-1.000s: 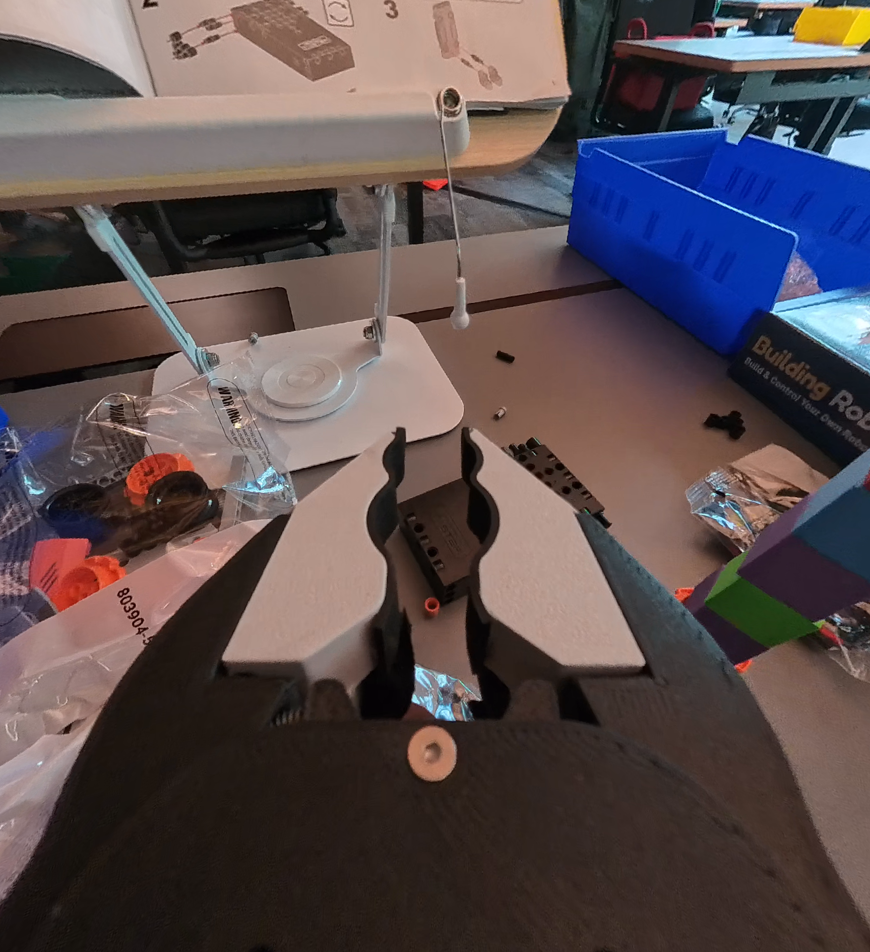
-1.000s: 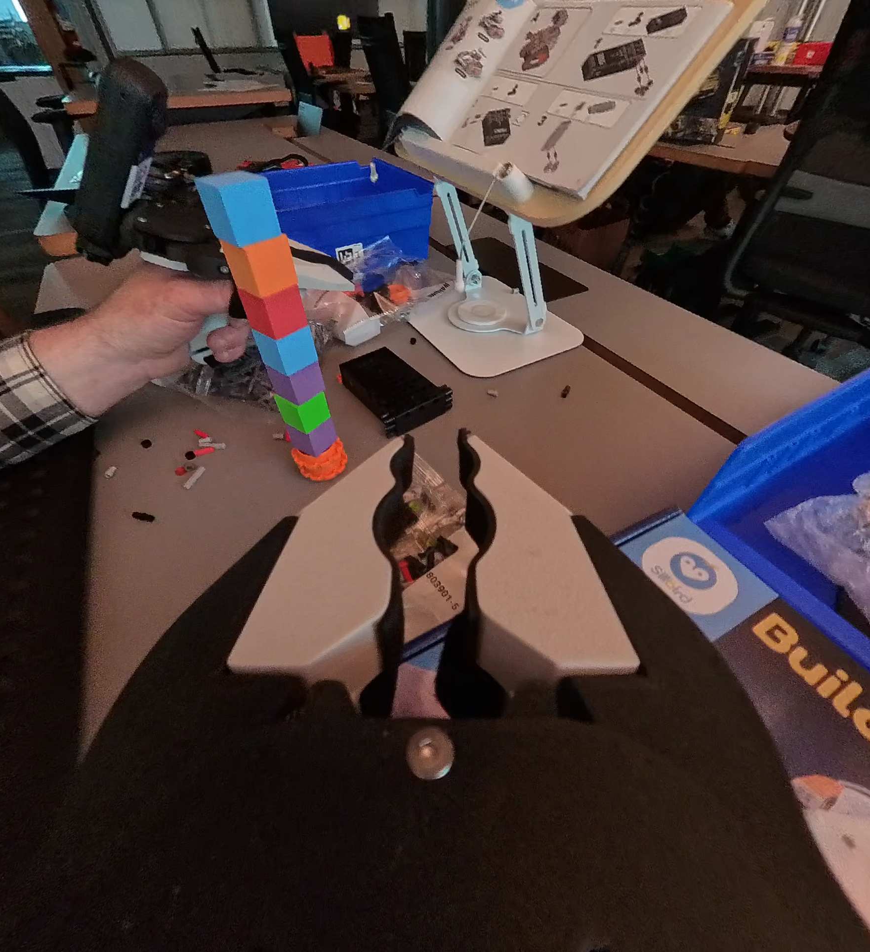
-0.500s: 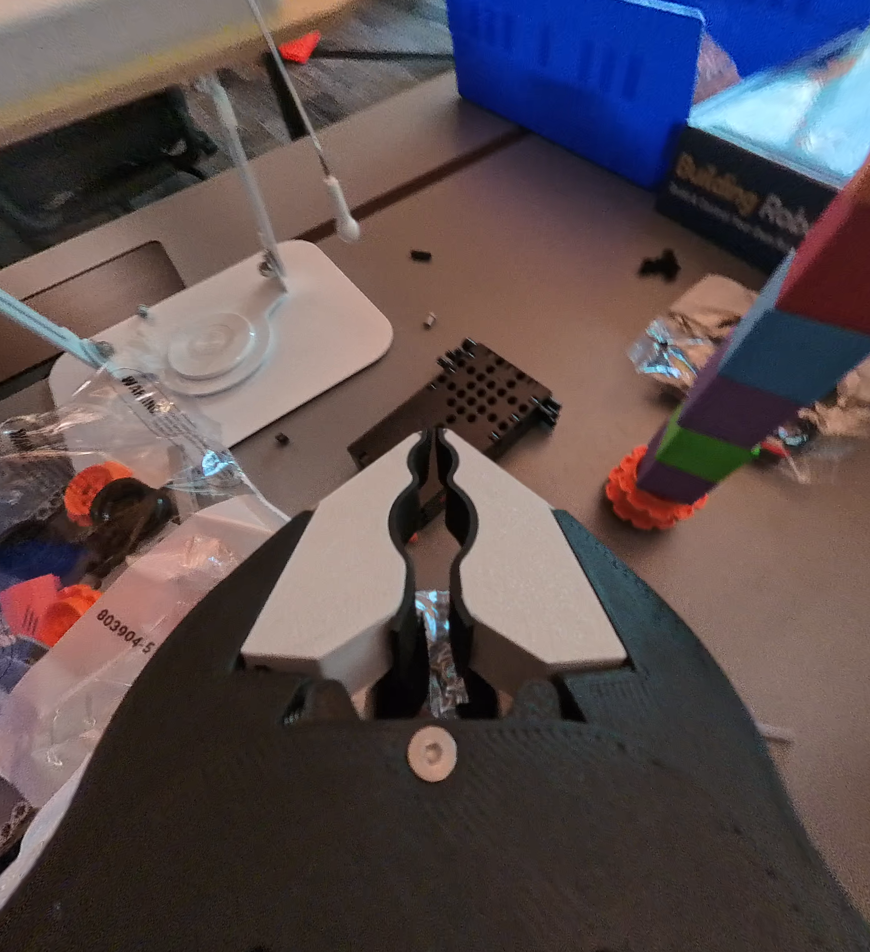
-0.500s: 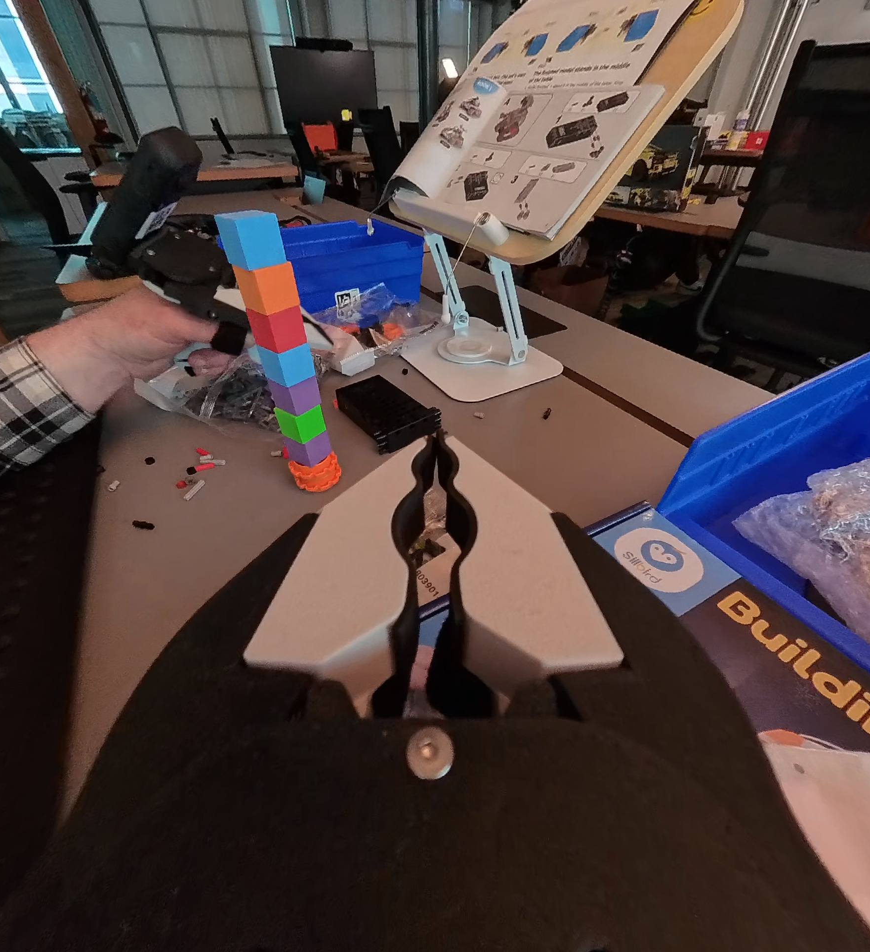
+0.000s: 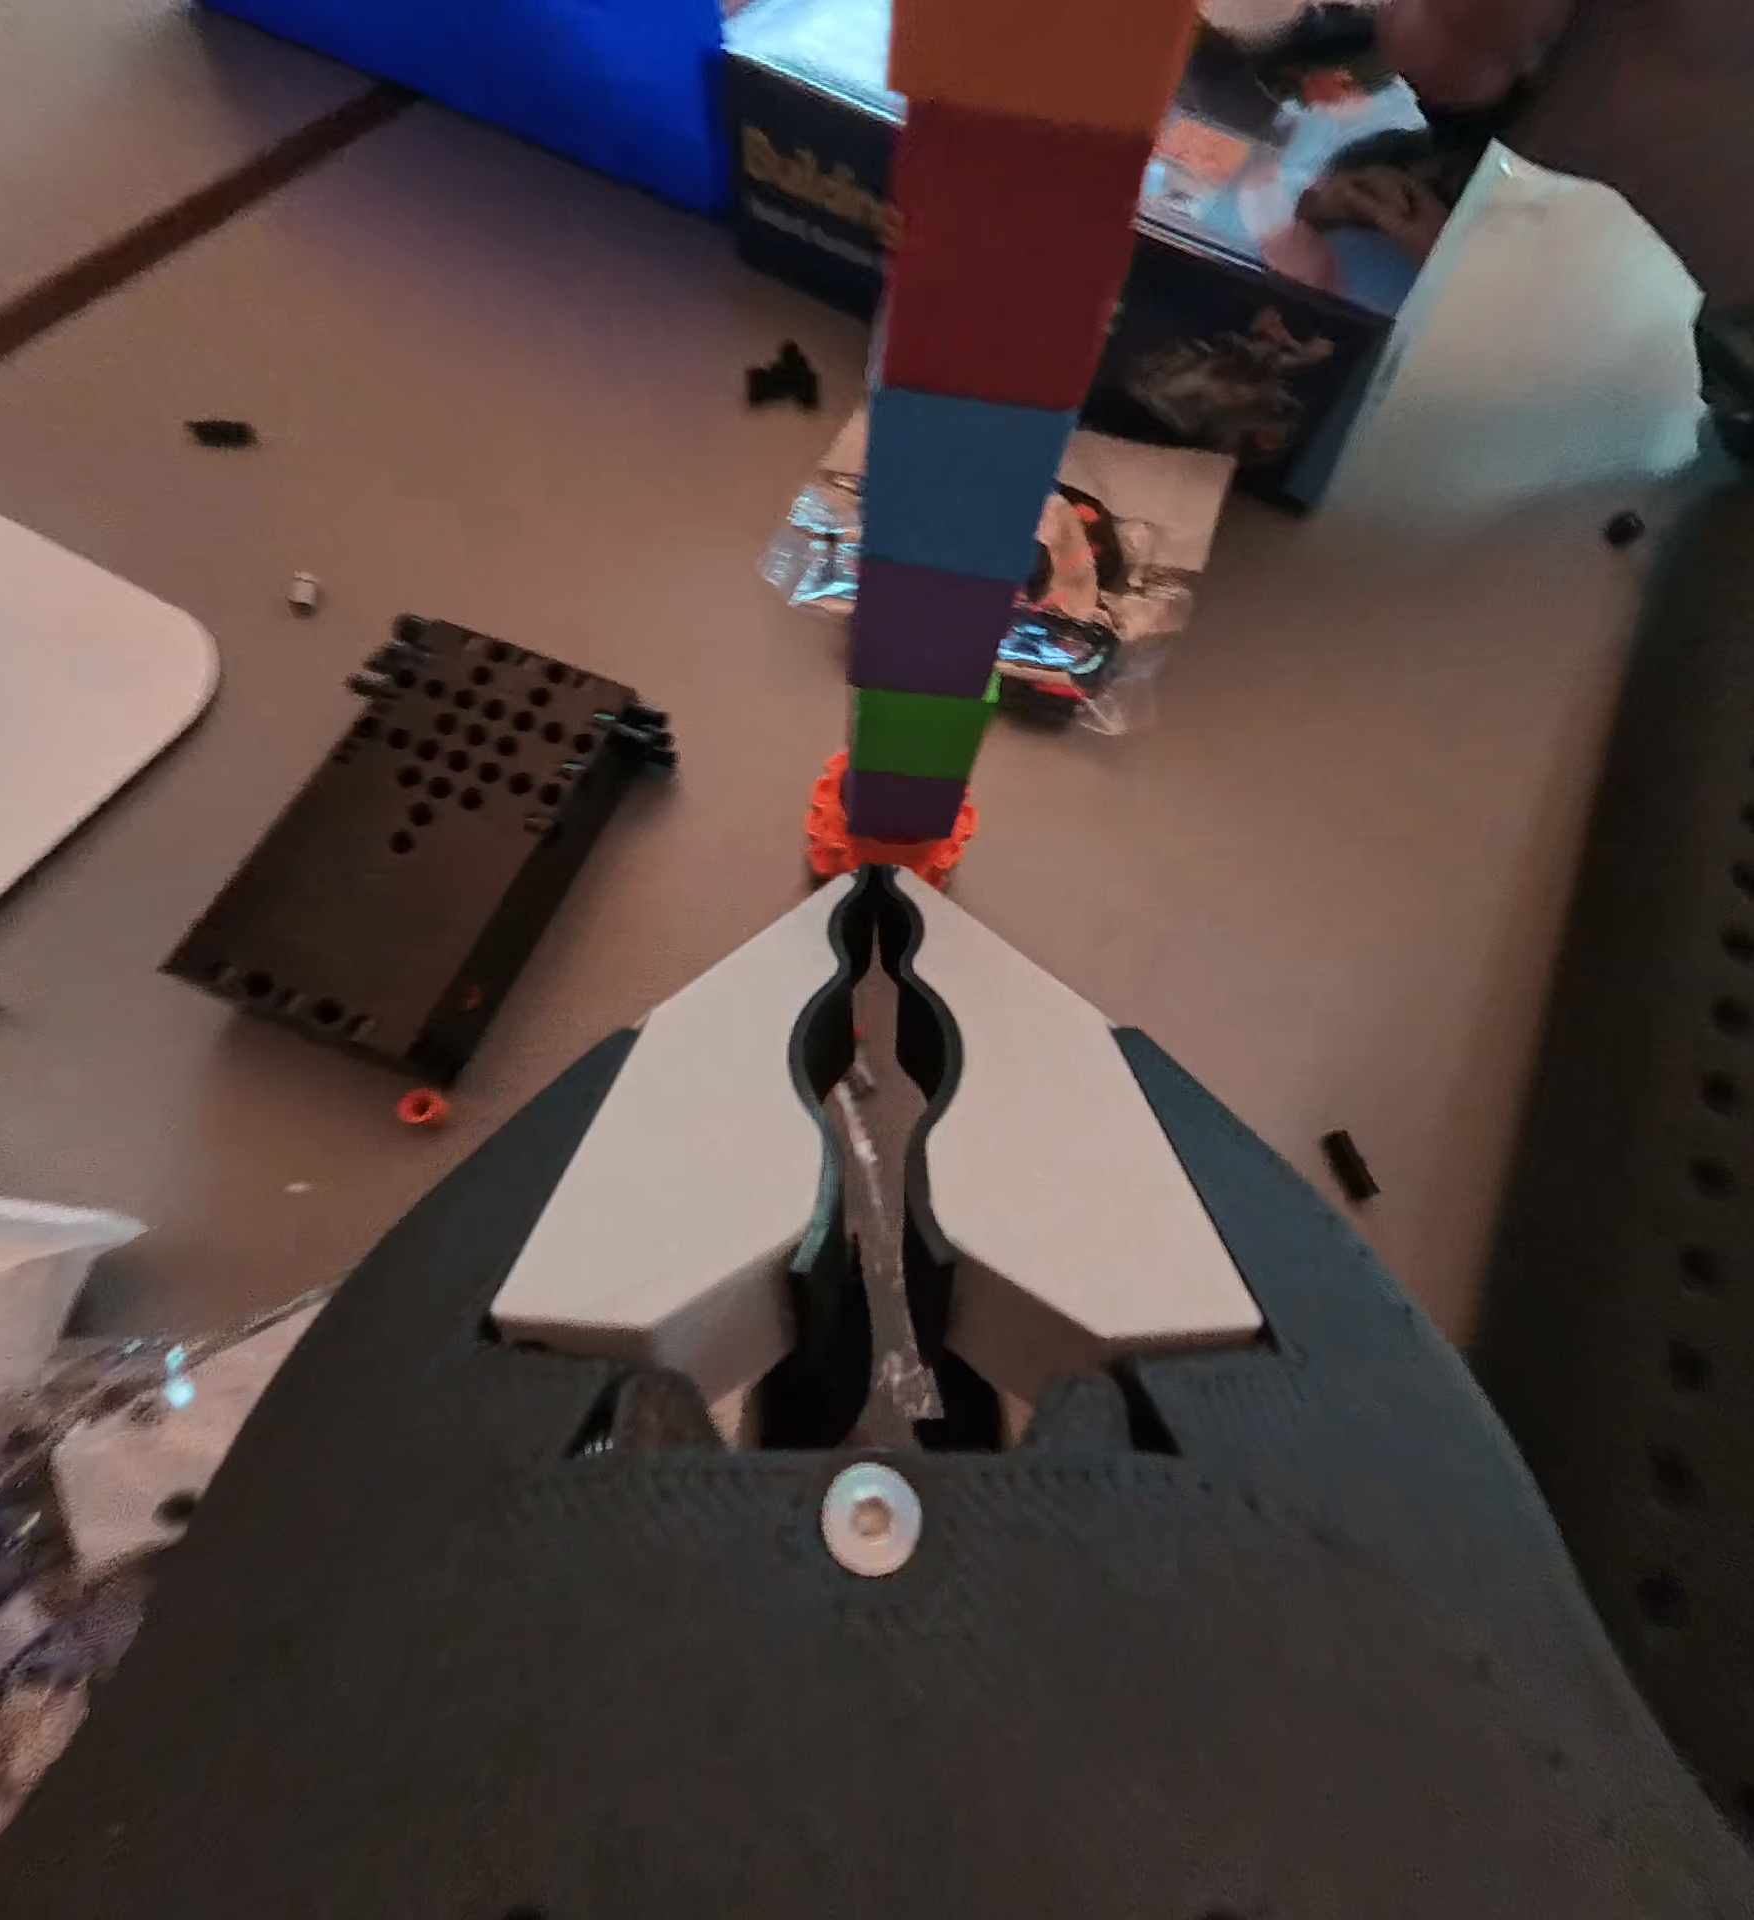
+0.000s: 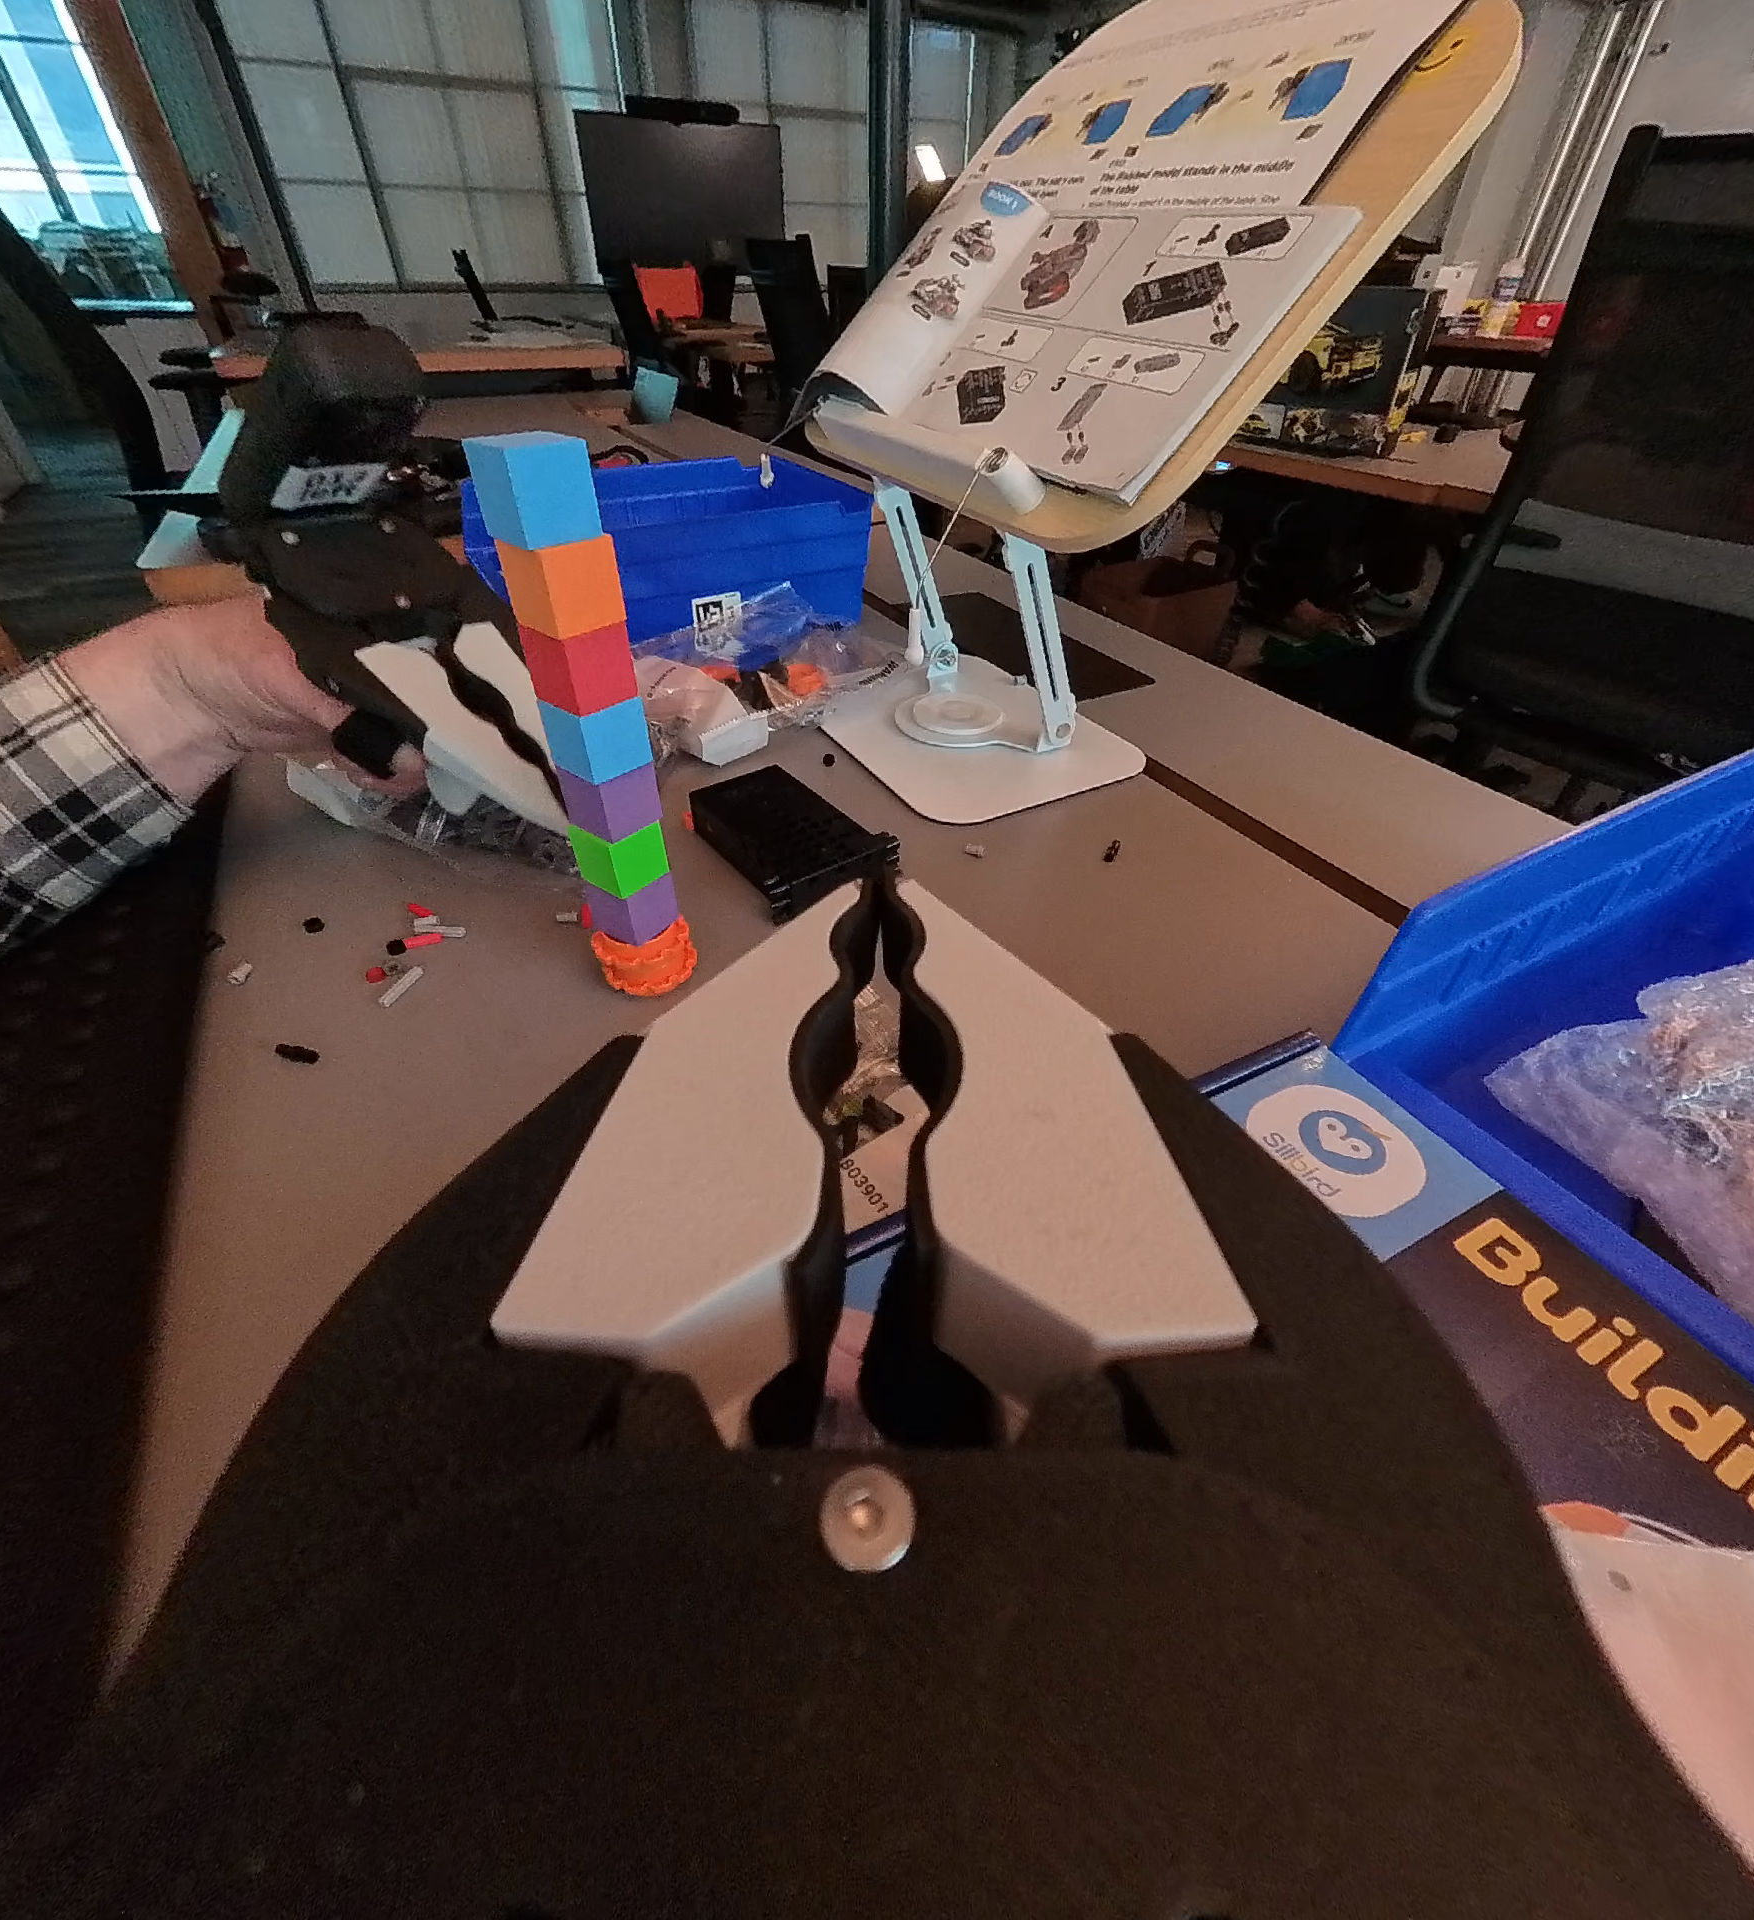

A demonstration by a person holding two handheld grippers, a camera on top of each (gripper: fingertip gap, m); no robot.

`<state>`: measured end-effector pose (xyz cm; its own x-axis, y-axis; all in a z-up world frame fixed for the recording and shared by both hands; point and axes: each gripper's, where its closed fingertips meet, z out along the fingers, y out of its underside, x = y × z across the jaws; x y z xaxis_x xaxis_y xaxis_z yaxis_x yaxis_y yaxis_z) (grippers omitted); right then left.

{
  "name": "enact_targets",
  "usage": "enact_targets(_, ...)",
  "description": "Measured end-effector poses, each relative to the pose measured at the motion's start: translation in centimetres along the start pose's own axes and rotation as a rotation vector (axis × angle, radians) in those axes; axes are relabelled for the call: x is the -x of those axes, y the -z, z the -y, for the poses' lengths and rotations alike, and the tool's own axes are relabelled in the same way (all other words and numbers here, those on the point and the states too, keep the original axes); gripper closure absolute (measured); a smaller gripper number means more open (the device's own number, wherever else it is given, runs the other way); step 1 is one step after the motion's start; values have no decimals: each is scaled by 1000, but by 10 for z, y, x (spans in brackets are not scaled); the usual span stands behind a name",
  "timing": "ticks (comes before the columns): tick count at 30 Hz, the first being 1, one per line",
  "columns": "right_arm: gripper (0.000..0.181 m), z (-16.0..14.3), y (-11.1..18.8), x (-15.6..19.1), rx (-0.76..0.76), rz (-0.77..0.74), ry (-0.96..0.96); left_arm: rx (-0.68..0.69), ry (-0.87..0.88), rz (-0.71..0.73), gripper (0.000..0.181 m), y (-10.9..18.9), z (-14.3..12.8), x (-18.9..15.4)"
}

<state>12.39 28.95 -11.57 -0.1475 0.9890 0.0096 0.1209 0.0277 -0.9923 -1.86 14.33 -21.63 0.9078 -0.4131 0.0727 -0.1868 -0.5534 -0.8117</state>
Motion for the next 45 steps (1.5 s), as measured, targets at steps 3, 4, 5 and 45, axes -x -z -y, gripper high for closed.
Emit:
enact_targets(3, 181, 1, 1, 0, -8, 7, -13, 14, -23, -35, 181, -11, 2, -8)
enact_targets(4, 181, 1, 1, 0, -10, 8, -15, 14, -29, -40, 181, -15, 3, -9)
enact_targets(5, 181, 2, 1, 0, -11, 9, -17, 18, -36, -38, 181, -18, 4, -10)
enact_targets(45, 166, -10, 31, -46, 110, -236, 30, -84, -85, 199, 173, -14, 34, 19)
